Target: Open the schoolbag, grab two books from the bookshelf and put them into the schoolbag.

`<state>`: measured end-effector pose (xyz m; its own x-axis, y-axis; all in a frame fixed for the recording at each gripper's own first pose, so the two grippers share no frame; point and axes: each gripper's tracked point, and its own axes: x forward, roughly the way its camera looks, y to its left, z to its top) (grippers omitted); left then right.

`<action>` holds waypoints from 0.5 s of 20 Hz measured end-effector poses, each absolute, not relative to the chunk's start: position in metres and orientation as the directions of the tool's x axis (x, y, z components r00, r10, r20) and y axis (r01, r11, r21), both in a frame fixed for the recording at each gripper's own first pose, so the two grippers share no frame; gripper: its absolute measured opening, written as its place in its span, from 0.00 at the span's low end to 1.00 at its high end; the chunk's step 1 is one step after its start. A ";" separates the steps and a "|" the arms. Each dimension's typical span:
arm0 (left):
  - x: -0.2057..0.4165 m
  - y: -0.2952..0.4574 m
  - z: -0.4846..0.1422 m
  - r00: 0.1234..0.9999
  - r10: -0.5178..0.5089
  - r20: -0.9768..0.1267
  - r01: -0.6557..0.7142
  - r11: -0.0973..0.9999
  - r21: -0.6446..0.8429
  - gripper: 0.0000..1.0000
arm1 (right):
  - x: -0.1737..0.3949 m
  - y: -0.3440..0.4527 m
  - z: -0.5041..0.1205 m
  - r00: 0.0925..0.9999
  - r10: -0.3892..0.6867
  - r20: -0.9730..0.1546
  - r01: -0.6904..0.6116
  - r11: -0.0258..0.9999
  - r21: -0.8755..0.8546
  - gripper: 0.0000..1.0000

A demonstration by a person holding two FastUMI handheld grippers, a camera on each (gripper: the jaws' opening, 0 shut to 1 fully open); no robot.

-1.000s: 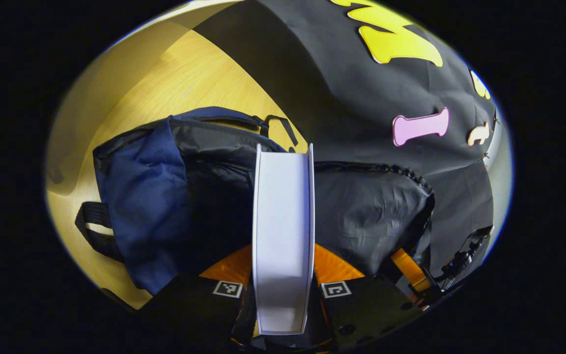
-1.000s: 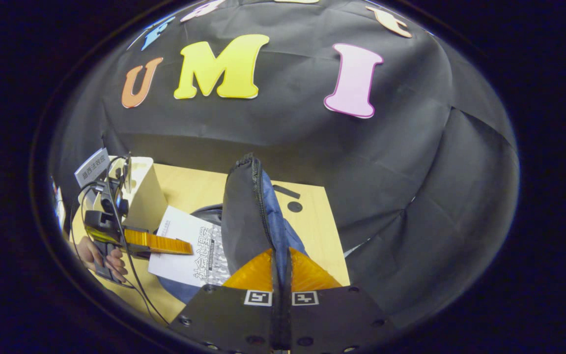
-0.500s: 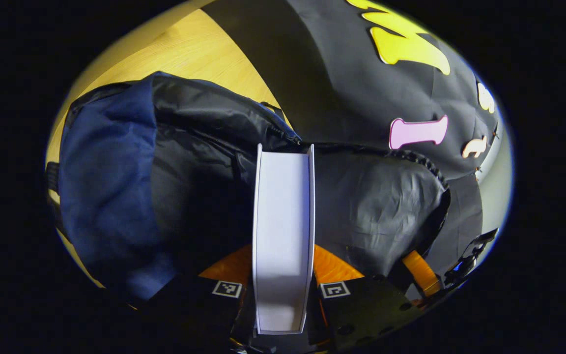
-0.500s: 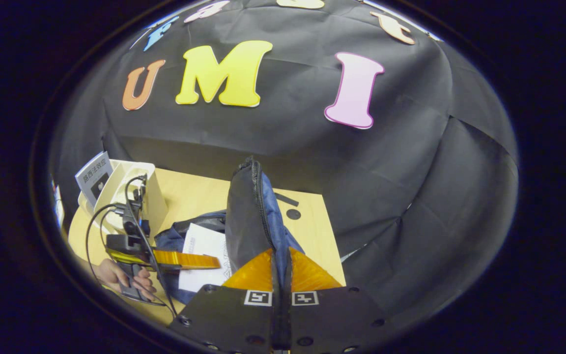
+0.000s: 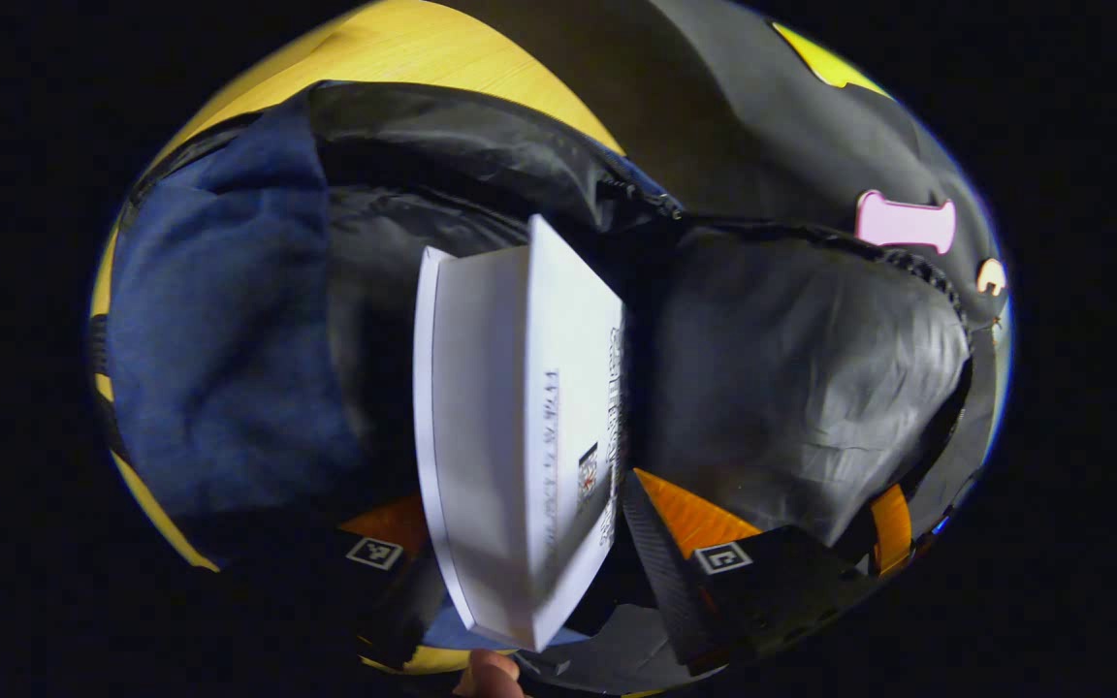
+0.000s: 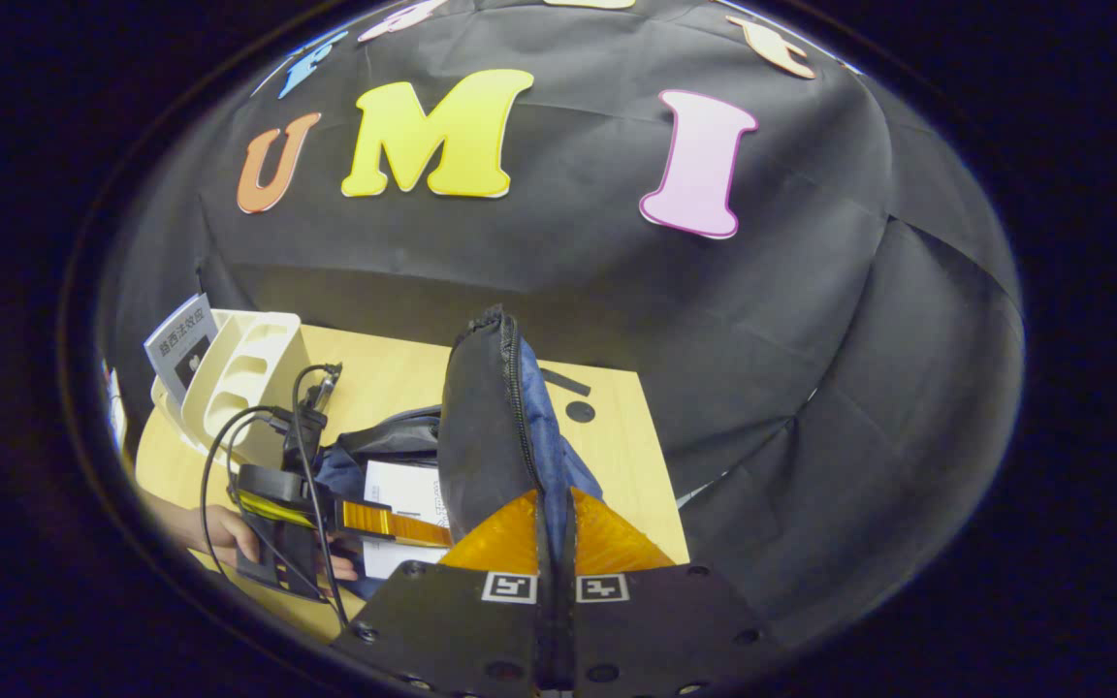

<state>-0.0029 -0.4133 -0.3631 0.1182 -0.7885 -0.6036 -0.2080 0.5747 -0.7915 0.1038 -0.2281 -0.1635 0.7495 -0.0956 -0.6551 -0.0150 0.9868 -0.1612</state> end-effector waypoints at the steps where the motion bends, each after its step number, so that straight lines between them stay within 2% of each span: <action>1: -0.004 -0.402 -0.363 0.100 -0.770 -0.630 -0.201 0.605 -0.771 0.98 | 0.105 -0.228 -0.165 0.750 -0.095 -0.655 -0.017 0.987 -0.163 0.00; 3: -0.003 -0.384 -0.355 0.079 -0.728 -0.681 -0.172 0.663 -0.728 0.98 | 0.105 -0.227 -0.166 0.750 -0.094 -0.654 -0.020 0.986 -0.164 0.00; 6: -0.008 -0.349 -0.336 0.053 -0.626 -0.778 -0.048 0.777 -0.628 0.98 | 0.105 -0.223 -0.168 0.752 -0.089 -0.654 -0.027 0.986 -0.166 0.00; 10: -0.001 -0.306 -0.298 0.118 -0.520 -0.846 0.102 0.854 -0.510 0.98 | 0.103 -0.218 -0.167 0.760 -0.085 -0.645 -0.032 0.985 -0.168 0.00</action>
<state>-0.0012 -0.3059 -0.2975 0.1175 -0.5197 -0.8462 0.1015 0.8539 -0.5104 0.1035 -0.2183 -0.1673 0.7597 -0.0850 -0.6447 -0.0325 0.9852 -0.1681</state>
